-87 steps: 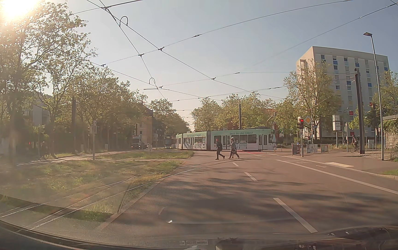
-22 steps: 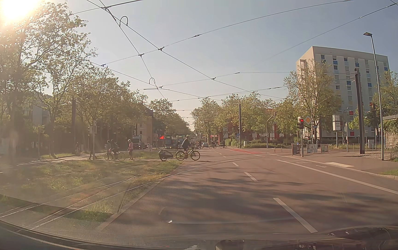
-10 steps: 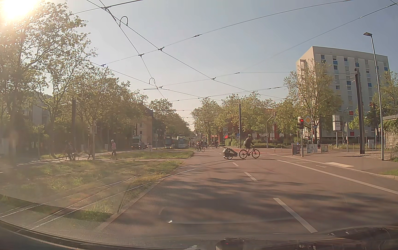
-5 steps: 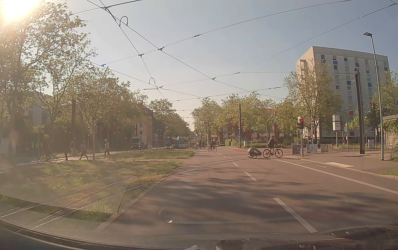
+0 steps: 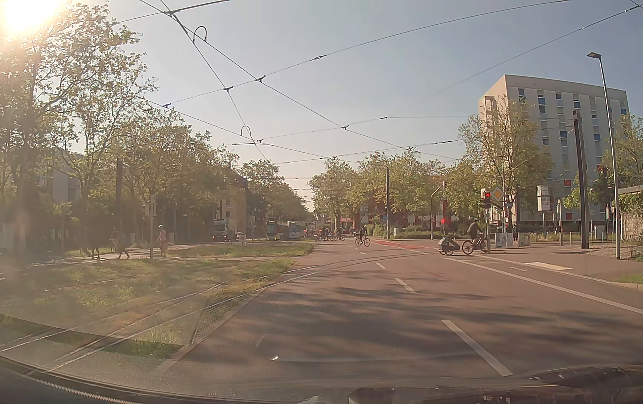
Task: Follow the waypoints while adhering to traffic rules and regulations
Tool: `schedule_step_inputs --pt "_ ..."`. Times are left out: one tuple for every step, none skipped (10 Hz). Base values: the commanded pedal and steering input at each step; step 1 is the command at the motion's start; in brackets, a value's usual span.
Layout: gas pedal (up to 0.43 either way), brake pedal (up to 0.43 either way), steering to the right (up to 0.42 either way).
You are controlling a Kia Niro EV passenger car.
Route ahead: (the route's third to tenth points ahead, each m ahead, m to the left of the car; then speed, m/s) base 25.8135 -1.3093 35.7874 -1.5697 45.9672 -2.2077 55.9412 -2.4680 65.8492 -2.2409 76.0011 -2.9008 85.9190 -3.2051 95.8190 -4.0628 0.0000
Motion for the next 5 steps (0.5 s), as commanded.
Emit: schedule_step_inputs --pt "0.0 0.262 -0.012" --pt "0.0 0.268 -0.012" --pt "0.0 0.268 -0.012" --pt "0.0 0.262 -0.012" --pt "0.0 0.262 -0.012"
